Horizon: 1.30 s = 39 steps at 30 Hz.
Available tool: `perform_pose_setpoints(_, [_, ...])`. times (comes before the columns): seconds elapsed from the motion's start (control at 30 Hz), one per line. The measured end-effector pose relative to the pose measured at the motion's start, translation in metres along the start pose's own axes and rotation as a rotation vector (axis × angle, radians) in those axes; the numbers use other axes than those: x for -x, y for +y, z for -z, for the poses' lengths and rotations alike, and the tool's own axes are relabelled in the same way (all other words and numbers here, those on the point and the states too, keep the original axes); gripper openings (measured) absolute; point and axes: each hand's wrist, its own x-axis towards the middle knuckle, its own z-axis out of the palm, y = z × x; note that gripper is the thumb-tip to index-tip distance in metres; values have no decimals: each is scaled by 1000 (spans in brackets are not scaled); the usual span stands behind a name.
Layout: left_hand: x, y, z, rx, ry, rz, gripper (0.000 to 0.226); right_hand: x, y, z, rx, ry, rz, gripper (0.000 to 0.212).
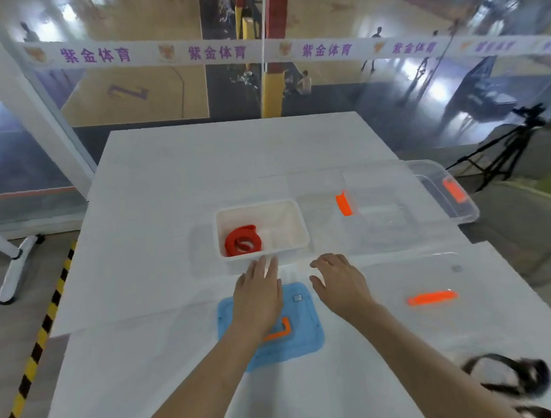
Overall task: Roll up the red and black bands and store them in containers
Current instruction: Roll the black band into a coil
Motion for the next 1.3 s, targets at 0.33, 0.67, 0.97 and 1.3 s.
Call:
perform_pose_setpoints(0.33, [89, 133, -53, -29, -117, -164, 55, 163, 104, 26, -48, 135, -189, 28])
perform_pose_setpoints(0.67, [126, 288, -158, -72, -224, -148, 55, 246, 294, 20, -147, 60, -258, 28])
perform_pose_setpoints(0.97, [157, 414, -243, 39, -393, -30, 52, 301, 439, 7, -152, -66, -286, 29])
perform_pose_setpoints(1.3, [160, 450, -279, 82, -481, -76, 52, 283, 509, -16, -353, -143, -722, 56])
